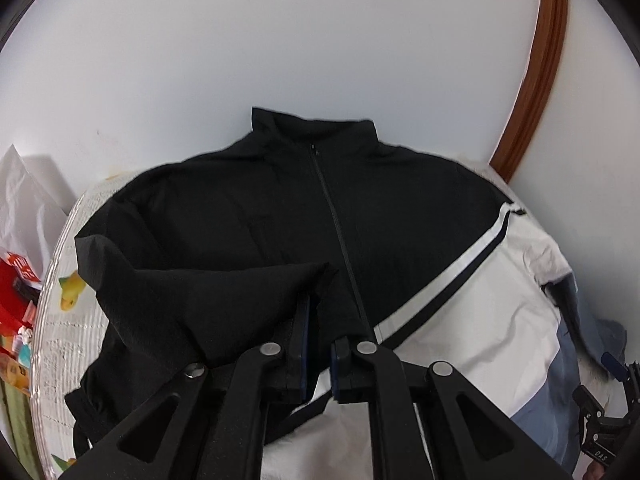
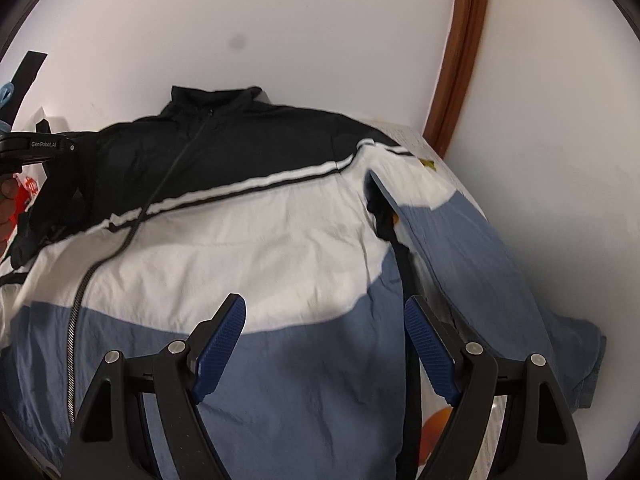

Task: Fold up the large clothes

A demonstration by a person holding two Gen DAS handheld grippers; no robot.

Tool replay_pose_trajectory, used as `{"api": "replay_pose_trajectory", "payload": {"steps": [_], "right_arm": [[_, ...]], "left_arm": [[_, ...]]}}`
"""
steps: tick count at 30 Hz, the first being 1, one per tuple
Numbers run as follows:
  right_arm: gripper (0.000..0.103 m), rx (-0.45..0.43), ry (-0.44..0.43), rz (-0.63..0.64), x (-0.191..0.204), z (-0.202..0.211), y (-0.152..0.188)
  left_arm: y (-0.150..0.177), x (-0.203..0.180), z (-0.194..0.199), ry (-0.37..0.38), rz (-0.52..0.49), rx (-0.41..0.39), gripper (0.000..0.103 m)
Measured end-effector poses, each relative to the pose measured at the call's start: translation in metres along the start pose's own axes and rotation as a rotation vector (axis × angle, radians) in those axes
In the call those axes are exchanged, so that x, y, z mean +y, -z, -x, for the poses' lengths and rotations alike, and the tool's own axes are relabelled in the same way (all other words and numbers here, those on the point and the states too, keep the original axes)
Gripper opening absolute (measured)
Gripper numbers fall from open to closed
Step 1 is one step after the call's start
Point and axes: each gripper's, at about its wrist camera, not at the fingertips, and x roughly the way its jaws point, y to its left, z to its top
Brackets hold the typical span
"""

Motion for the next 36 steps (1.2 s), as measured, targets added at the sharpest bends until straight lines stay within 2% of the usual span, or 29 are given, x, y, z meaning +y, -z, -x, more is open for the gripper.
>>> {"api": "replay_pose_trajectory", "payload": {"steps": [2,3,4,5,12,14,17,21,24,28,30,36], "right_arm": [[0.081,0.003,0.003,0.002,-0.001,0.001,0.003],[0.081,-0.001,0.002,0.004,0.0,0.004,0.005],[0.081,-0.008,0.002,0.005,0.001,0.006,0.005],[0.081,-0.017,0.005,0.003,0.002,0.01,0.006],[0.079,-0.053,-0.012,0.034,0.023,0.036,0.003],[0.058,-0.079,-0.015,0.035,0.031,0.043,0.001],[0.053,-0.091,-0.074,0.028,0.044,0.05,-0.006],[0.053,-0.097,-0.143,0.067,0.074,0.047,-0.022],[0.057,-0.098,-0.223,0.134,0.106,0.039,-0.041],[0.069,-0.128,-0.314,0.225,0.156,0.03,-0.073],[0.072,-0.145,-0.348,0.258,0.178,0.022,-0.087],[0.073,-0.108,-0.4,0.364,0.241,-0.023,-0.114]], "left_arm": [[0.002,-0.001,0.0,-0.005,0.003,0.02,0.035],[0.004,-0.001,0.002,-0.011,0.005,0.025,0.051],[0.008,-0.002,0.009,-0.019,0.001,0.016,0.061],[0.009,-0.002,0.012,-0.019,-0.005,0.007,0.063],[0.029,0.013,0.057,-0.043,0.003,-0.045,0.069],[0.036,0.023,0.072,-0.064,0.016,-0.073,0.073],[0.052,0.047,0.091,-0.088,0.055,-0.091,0.075],[0.081,0.083,0.102,-0.132,0.105,-0.084,0.078],[0.111,0.112,0.102,-0.148,0.137,-0.049,0.078],[0.145,0.14,0.101,-0.145,0.157,-0.027,0.078],[0.158,0.148,0.098,-0.151,0.157,-0.019,0.078],[0.18,0.157,0.084,-0.135,0.145,0.001,0.078]]}}
